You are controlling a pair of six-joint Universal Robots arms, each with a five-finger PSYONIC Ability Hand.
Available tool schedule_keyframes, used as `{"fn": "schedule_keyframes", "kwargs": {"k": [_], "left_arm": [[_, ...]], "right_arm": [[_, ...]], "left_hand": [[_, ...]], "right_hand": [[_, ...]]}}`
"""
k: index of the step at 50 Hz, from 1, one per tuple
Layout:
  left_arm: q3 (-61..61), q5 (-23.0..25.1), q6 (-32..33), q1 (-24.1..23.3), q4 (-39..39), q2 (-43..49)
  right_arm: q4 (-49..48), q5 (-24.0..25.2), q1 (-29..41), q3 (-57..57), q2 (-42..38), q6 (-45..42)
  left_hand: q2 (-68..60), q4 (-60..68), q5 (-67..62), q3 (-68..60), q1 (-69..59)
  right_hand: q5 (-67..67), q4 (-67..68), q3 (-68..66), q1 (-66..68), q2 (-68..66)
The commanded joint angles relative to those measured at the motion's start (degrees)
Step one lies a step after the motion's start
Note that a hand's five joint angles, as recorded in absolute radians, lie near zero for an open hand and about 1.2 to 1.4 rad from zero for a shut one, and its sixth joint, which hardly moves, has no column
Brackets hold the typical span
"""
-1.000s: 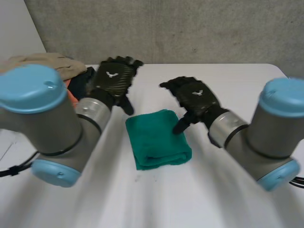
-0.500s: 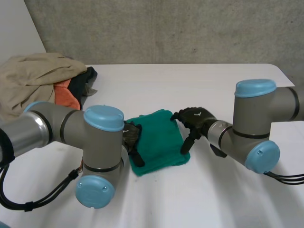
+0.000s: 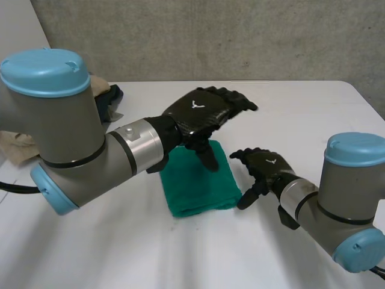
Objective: Fold the laundry.
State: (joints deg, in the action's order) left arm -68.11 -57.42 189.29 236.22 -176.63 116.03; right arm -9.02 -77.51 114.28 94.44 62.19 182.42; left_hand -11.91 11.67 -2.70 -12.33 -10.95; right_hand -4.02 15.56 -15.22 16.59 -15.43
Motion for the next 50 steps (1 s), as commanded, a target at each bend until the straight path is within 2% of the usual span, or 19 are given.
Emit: {"fn": "schedule_keyframes", "kwargs": {"k": [1, 12, 15, 16, 17, 20, 26, 31, 36, 39, 44, 50], "left_arm": [[0.4, 2.4, -0.1, 0.4, 0.6, -0.2], [0.0, 2.0, -0.1, 0.3, 0.7, -0.2], [-0.1, 1.8, 0.0, 0.3, 0.7, -0.2], [-0.1, 1.8, 0.0, 0.3, 0.7, -0.2], [-0.1, 1.8, 0.0, 0.3, 0.7, -0.2], [0.0, 1.7, 0.0, 0.3, 0.7, -0.2], [0.4, 1.7, -0.1, 0.5, 0.6, -0.3], [0.7, 1.7, -0.1, 0.5, 0.6, -0.5], [1.2, 1.7, -0.2, 0.3, 0.6, -0.9], [1.4, 1.7, -0.2, 0.2, 0.6, -1.4], [1.6, 1.7, -0.3, -0.1, 0.5, -2.1], [1.6, 1.6, -0.3, -0.3, 0.5, -1.8]], "right_arm": [[-3.6, 3.9, 0.4, -1.1, -3.8, 3.4], [-5.0, 3.4, 3.6, -8.2, -12.2, 2.6], [-4.9, 3.4, 3.8, -10.2, -14.2, 2.6], [-4.8, 3.4, 3.8, -10.8, -14.5, 2.7], [-4.6, 3.6, 3.7, -11.6, -14.6, 2.8], [-5.2, 3.2, 3.2, -11.6, -13.9, 2.8], [-7.7, -1.1, 1.7, -16.5, -13.3, 3.2], [-7.1, -3.5, -6.5, -24.6, -17.4, 2.5], [-4.4, -4.4, -16.3, -38.2, -25.0, 1.3], [-2.4, -4.5, -19.3, -46.1, -29.4, 1.3], [5.5, -4.8, -24.5, -67.0, -41.0, 1.1], [8.8, -5.0, -30.1, -81.6, -48.3, 1.0]], "left_hand": [[-1.5, 1.7, -0.7, -1.1, -2.5], [-1.5, 1.7, -0.7, -1.1, -2.5], [-1.5, 1.7, -0.7, -1.1, -2.5], [-1.5, 1.7, -0.7, -1.1, -2.5], [-1.5, 1.7, -0.7, -1.1, -2.5], [-1.7, 1.9, -0.9, -1.3, -2.6], [-1.5, 1.7, -0.7, -1.1, -2.5], [-1.5, 1.7, -0.7, -1.1, -2.5], [-1.5, 1.7, -0.7, -1.1, -2.5], [-1.5, 1.7, -0.7, -1.1, -2.5], [-1.5, 1.7, -0.7, -1.1, -2.5], [-1.5, 1.7, -0.7, -1.1, -2.5]], "right_hand": [[-0.4, -1.1, 0.8, -2.1, 1.0], [-4.5, 2.9, -3.3, 1.9, -3.1], [-32.1, 30.6, -30.9, 29.6, -30.7], [-44.7, 43.2, -43.5, 42.1, -43.3], [-65.8, 64.2, -64.6, 63.2, -64.4], [-66.0, 64.4, -64.8, 63.4, -64.6], [-66.0, 64.4, -64.8, 63.4, -64.6], [-66.0, 64.4, -64.8, 63.4, -64.6], [-66.0, 64.4, -64.8, 63.4, -64.6], [-66.0, 64.4, -64.8, 63.4, -64.6], [-66.0, 64.4, -64.8, 63.4, -64.6], [-66.0, 64.4, -64.8, 63.4, -64.6]]}}
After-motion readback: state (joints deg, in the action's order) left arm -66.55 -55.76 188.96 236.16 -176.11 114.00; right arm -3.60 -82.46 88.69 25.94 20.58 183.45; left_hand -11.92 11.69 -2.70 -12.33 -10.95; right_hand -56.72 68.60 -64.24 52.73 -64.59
